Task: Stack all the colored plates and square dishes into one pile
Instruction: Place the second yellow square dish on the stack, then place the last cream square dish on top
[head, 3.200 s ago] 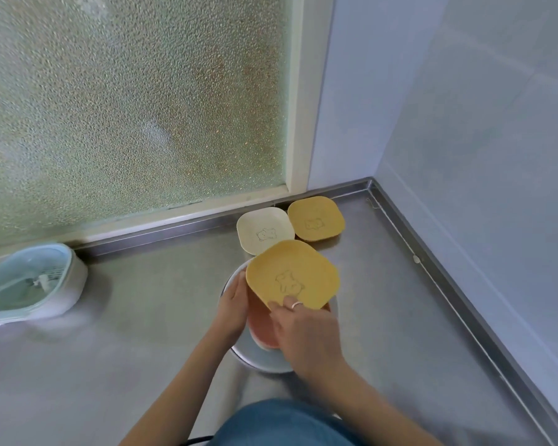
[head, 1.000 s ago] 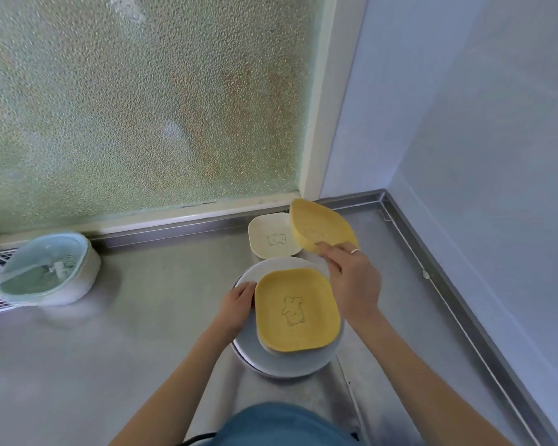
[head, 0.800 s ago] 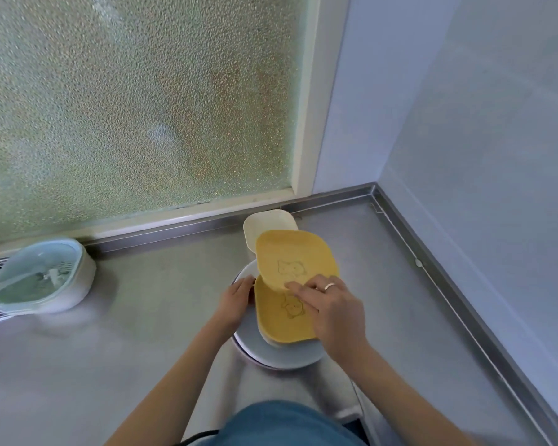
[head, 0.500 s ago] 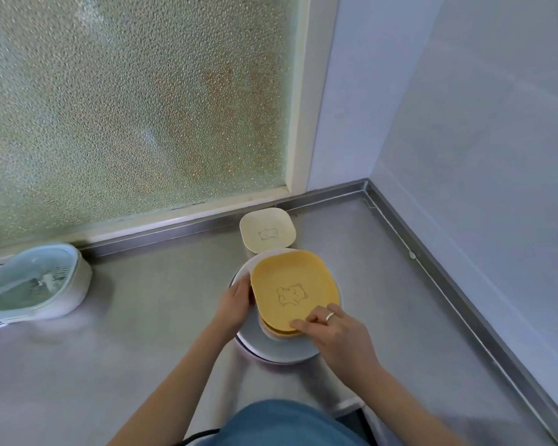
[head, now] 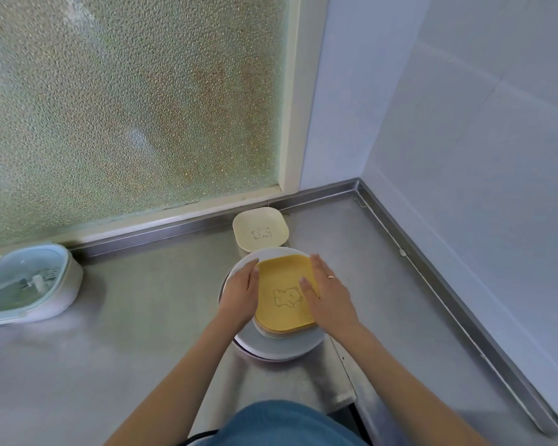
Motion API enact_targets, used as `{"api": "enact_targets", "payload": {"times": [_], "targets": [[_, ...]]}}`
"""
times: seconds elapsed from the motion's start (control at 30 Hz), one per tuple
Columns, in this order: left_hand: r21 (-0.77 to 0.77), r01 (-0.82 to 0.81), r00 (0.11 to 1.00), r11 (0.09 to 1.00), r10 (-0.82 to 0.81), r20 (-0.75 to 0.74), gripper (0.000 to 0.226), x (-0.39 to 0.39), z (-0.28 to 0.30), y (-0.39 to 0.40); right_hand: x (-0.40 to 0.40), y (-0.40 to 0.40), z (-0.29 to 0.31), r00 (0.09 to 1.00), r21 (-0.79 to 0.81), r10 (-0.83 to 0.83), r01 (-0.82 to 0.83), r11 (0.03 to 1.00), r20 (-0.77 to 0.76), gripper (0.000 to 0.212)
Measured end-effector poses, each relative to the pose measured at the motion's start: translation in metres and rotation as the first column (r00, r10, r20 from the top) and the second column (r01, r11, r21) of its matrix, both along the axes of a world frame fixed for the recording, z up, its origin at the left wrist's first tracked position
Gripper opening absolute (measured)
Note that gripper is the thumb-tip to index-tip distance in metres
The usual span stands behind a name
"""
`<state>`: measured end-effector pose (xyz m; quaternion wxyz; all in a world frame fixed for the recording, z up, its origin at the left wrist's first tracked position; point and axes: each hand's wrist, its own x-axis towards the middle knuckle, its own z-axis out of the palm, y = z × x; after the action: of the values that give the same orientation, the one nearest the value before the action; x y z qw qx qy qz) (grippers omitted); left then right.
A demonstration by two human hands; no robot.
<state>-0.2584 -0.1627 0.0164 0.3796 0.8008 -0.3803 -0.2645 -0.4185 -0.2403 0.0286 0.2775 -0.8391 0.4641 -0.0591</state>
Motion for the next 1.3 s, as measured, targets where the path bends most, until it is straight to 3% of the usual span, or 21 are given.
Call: {"api": "enact_targets", "payload": {"times": [0.27,0.43,0.57,0.7,0.83,1.1,1.23,1.3], "targets": [[0.002,-0.061,0.992,0.998,0.061,-0.108,0.036,-0.003,0.004,0.000,-0.002,-0.013,-0.001,1.000,0.022,0.000,-0.001,1.000,0.023,0.053],[0.025,-0.121,0.988,0.992,0.122,-0.089,0.040,-0.002,0.000,0.008,0.011,-0.078,0.015,0.948,0.160,-0.232,0.200,0.967,0.216,0.039],[0.062,-0.104,0.987,0.993,0.111,-0.113,0.052,0.003,-0.006,0.018,0.047,-0.117,0.000,0.981,0.204,-0.141,0.112,0.972,0.133,0.037],[0.122,-0.031,0.997,0.992,0.038,-0.060,0.051,0.005,-0.001,0.024,0.084,-0.129,-0.032,0.998,0.394,0.063,-0.056,0.917,-0.004,0.043],[0.153,-0.098,0.995,0.983,0.100,-0.008,0.048,0.008,-0.004,0.025,0.103,-0.139,-0.051,1.000,0.569,-0.018,0.009,0.822,0.010,0.039],[0.135,-0.158,0.979,0.978,0.138,0.151,0.049,-0.003,-0.011,0.022,0.115,-0.152,-0.068,0.999,0.333,0.047,-0.039,0.942,-0.015,0.022],[0.146,-0.157,0.979,0.977,0.134,0.154,0.048,-0.006,-0.007,0.021,0.109,-0.152,-0.063,0.996,0.063,0.055,-0.059,0.996,0.068,0.013],[0.147,-0.154,0.982,0.977,0.134,0.135,0.048,-0.005,-0.005,0.022,0.104,-0.149,-0.053,0.988,0.005,0.030,-0.031,1.000,0.153,0.011]]}}
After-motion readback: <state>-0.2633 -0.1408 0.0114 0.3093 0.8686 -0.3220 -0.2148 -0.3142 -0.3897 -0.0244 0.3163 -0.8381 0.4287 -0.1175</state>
